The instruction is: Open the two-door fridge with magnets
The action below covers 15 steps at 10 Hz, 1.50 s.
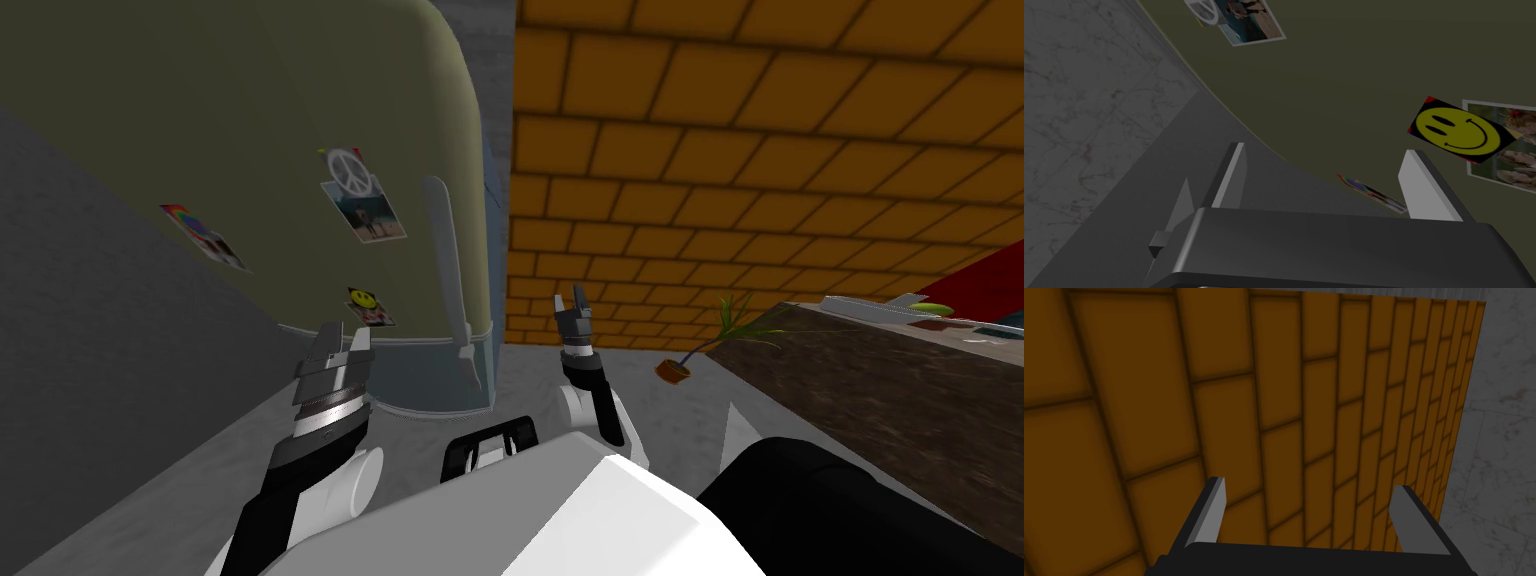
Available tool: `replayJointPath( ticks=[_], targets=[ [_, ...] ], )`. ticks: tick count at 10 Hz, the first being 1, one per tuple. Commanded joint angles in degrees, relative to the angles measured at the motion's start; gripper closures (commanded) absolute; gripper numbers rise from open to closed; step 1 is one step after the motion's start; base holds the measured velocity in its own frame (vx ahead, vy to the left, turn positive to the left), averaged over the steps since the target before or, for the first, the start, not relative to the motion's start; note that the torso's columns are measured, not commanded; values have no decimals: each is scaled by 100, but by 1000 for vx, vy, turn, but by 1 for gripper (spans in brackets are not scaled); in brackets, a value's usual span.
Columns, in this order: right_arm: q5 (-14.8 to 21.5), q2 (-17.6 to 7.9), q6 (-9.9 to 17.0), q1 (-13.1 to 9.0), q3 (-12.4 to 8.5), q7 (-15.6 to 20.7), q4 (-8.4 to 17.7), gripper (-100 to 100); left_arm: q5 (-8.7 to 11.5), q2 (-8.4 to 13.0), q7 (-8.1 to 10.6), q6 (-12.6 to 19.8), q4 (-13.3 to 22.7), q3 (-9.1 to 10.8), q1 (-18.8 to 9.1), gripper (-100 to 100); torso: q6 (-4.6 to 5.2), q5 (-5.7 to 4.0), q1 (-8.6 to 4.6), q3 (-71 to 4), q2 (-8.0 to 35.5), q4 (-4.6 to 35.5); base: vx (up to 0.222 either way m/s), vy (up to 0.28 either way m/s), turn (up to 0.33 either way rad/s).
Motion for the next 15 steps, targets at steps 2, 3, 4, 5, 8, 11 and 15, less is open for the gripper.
replayJointPath(
  ticks=[2,3,4,5,8,11,15],
  targets=[
    [0,0,0,0,0,0,0,0,0,0,0,0,0,0,0,0,0,0,0,-1691,846,846,0,0,0],
    [0,0,0,0,0,0,0,0,-6,249,-1,-24,49,-10,-18,-100,0,0,0,-2538,1269,1269,4,-5,-12],
    [0,0,0,0,0,0,2,0,-12,408,-1,-46,96,-19,-35,-100,0,0,0,-2932,1463,1458,-3,-9,-20],
    [0,0,1,1,0,0,3,0,-19,553,-2,-74,154,-31,-56,-100,0,0,-1,-3043,1517,1514,-9,-11,-22],
    [0,0,1,1,0,0,3,0,-55,889,-5,-221,452,-92,-165,-100,0,0,-2,-3075,1536,1537,-10,-18,-35],
    [0,0,1,0,0,0,3,0,-95,937,-9,-381,772,-158,-282,-100,0,0,-1,-3075,1536,1537,-10,-27,-42],
    [0,0,1,1,0,0,3,0,-141,845,-14,-567,1142,-235,-417,-100,0,0,-1,-3076,1535,1537,-9,-23,-39]
  ],
)
